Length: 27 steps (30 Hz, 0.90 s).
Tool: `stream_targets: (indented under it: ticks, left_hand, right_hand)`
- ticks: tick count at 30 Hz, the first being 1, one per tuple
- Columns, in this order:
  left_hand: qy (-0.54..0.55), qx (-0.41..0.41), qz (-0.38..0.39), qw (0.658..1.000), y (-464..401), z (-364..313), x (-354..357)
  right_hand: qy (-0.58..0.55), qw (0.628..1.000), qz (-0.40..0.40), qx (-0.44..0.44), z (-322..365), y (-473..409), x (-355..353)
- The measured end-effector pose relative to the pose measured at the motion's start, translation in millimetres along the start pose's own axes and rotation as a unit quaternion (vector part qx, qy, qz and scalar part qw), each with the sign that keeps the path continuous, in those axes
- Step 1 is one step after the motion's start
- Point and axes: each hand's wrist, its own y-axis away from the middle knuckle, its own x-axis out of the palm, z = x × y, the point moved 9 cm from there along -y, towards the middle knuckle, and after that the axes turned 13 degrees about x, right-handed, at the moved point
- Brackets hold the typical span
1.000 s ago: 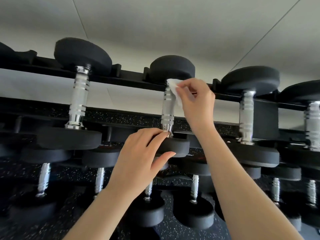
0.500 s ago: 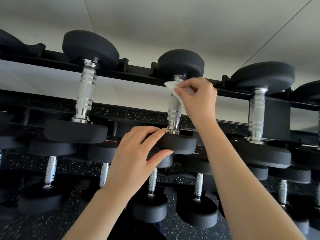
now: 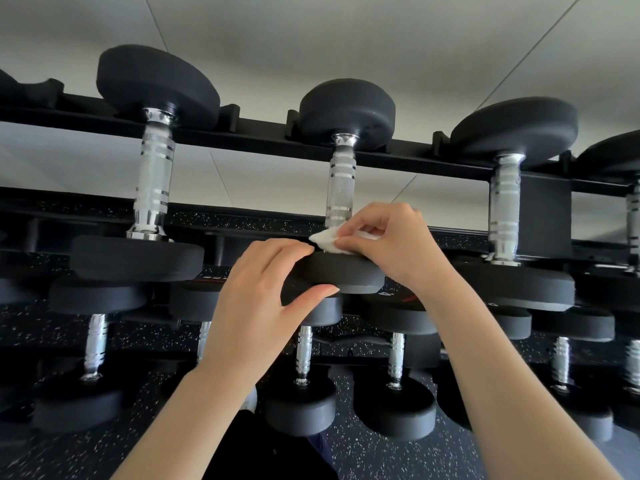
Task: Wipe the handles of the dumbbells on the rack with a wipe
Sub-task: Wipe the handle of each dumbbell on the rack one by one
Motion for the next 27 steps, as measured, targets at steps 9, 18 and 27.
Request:
stream_targets:
  ticks: [9,18,27]
  left_hand:
    - [-0.005,0.0,0.009,1.0,-0.4,0.5,0.8]
    - [0.002,0.003,0.003,1.0,-0.3,0.7,0.7]
    - [0.007,-0.015,0.02,1.0,-0.1,3.2,1.8]
  right_hand:
    - [-0.114,0.992,0.011,0.057,-30.1,-2.4,-2.0]
    - [-0.249,0.96,-0.089,0.096,-30.8,-11.5,-9.4]
    - [-0.328,0.931,-0.147,0.067,-6.6,-45.0,-25.5]
